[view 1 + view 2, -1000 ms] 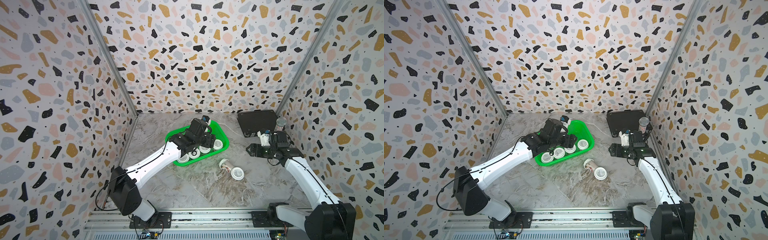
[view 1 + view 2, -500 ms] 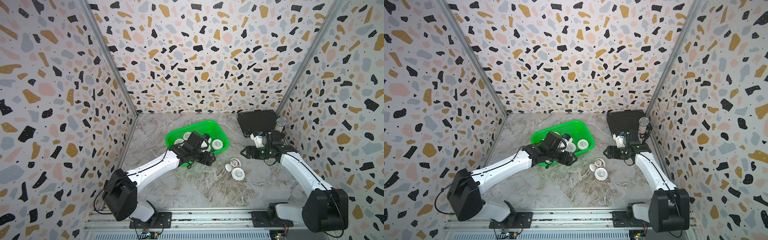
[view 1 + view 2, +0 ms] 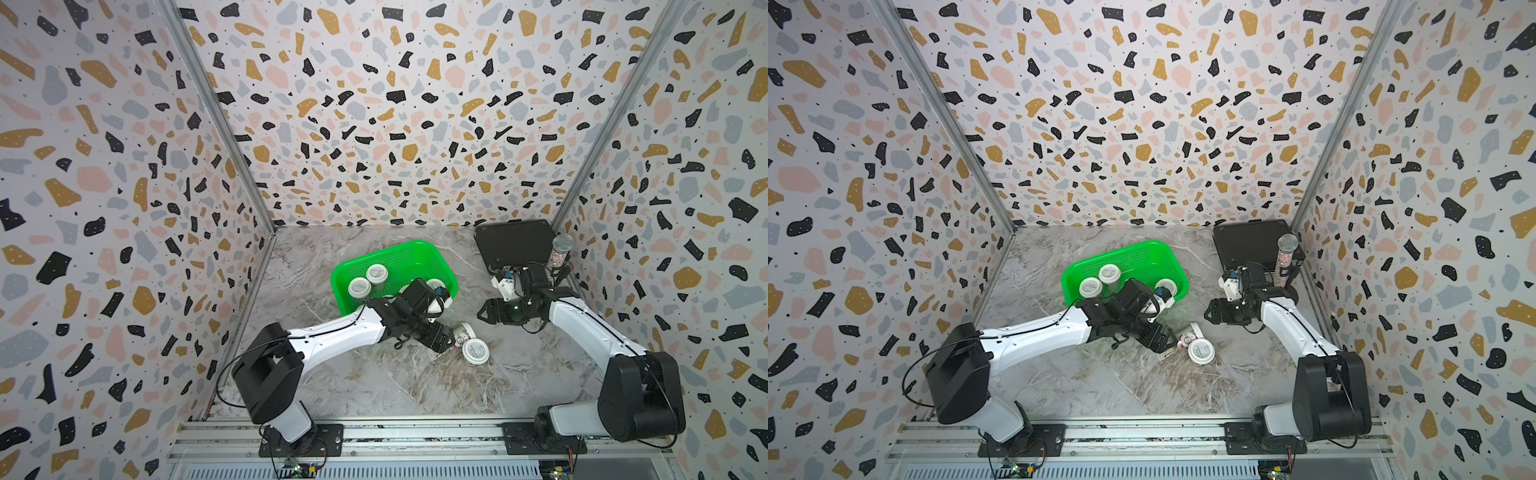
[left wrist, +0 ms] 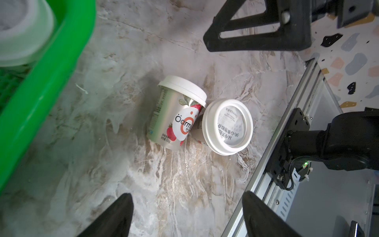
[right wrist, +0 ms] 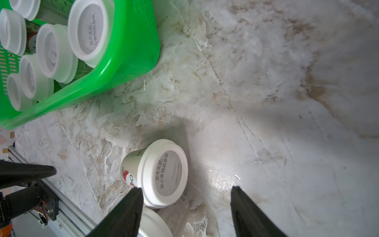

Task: Put the yogurt in the basket
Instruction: Pick up the yogurt from the center of the board.

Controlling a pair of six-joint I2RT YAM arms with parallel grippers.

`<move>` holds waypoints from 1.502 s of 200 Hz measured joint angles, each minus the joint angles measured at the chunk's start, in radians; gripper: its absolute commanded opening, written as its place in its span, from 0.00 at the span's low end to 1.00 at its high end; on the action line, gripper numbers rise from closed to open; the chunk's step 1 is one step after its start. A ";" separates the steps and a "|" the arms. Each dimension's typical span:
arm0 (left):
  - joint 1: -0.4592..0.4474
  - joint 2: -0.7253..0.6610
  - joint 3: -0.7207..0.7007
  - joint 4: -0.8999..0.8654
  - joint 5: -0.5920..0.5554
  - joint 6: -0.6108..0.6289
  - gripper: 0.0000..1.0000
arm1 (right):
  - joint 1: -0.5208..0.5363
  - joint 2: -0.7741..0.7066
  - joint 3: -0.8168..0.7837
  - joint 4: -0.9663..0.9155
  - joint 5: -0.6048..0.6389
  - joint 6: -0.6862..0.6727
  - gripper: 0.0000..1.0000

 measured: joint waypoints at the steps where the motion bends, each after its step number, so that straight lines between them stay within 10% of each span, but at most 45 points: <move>1: -0.001 0.003 0.002 0.000 -0.001 0.002 0.86 | 0.000 0.000 -0.001 0.000 0.000 0.000 0.71; 300: -0.030 0.393 0.203 0.012 0.005 0.323 0.52 | 0.002 -0.006 -0.043 0.018 0.007 0.032 0.71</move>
